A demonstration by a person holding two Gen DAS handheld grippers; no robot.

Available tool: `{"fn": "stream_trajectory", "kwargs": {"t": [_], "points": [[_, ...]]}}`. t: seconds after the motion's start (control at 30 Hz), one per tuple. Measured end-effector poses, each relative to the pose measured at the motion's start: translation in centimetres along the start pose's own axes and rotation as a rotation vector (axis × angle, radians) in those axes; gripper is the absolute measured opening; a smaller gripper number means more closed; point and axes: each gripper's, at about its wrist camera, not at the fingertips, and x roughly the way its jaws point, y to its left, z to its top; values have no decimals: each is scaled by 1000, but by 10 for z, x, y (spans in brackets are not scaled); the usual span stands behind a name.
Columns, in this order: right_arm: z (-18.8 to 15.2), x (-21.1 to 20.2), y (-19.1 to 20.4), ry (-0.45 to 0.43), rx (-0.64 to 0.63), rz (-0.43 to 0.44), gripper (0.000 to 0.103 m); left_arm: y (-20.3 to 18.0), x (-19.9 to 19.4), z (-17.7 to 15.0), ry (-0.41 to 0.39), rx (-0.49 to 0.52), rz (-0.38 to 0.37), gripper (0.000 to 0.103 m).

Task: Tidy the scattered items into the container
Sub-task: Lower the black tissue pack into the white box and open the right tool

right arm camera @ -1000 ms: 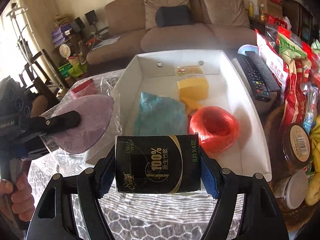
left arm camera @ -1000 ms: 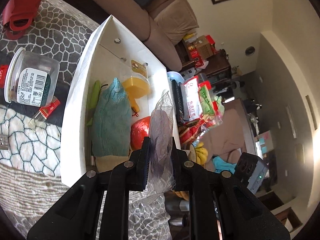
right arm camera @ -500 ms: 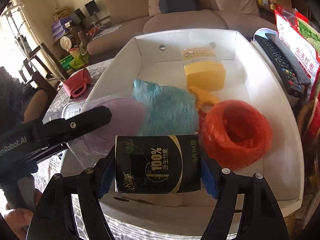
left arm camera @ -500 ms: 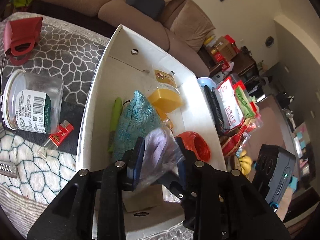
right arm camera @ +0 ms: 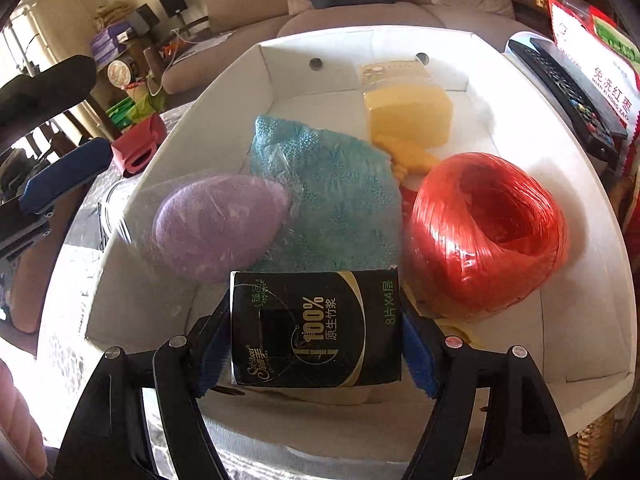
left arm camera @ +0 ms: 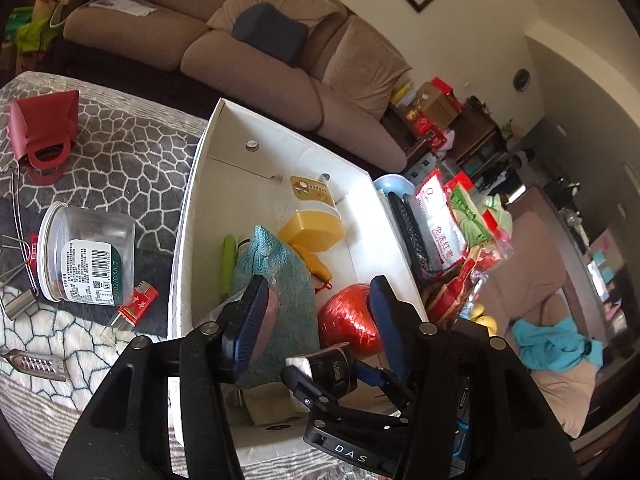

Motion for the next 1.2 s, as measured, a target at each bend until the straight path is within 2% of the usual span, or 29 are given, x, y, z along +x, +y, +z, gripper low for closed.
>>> {"fn": "stream_trajectory", "kwargs": {"t": [0.33,0.53,0.6,0.63,0.67,0.73,0.8,0.9,1.0,1.07,1.13,1.2], "points": [[6,-12,-1,-28,23,-18,78,4,2,-12,59,-3,3,52],[6,-35,-14,-92,65,16,77,4,14,-18,112,-53,-58,54],[5,-39,-15,-87,44,26,57,6,22,-19,132,-75,-82,54],[4,-38,-14,-77,31,28,38,8,27,-19,143,-91,-90,54],[4,-35,-14,-61,24,35,36,10,32,-19,153,-108,-93,55],[5,-26,-13,-27,14,36,36,16,44,-18,170,-138,-86,55],[8,-14,-11,9,-3,0,36,16,54,-16,190,-147,-78,55],[12,-3,-12,28,13,-20,36,10,63,-15,214,-141,-59,55],[9,-6,-15,1,33,-1,37,4,54,-16,199,-104,-61,58],[5,-10,-15,-17,29,-2,44,0,43,-16,180,-73,-57,67],[0,-15,-15,-27,26,-11,49,-3,31,-16,168,-51,-47,67],[-4,-22,-15,-33,29,-13,49,-5,18,-15,159,-40,-41,67]]}}
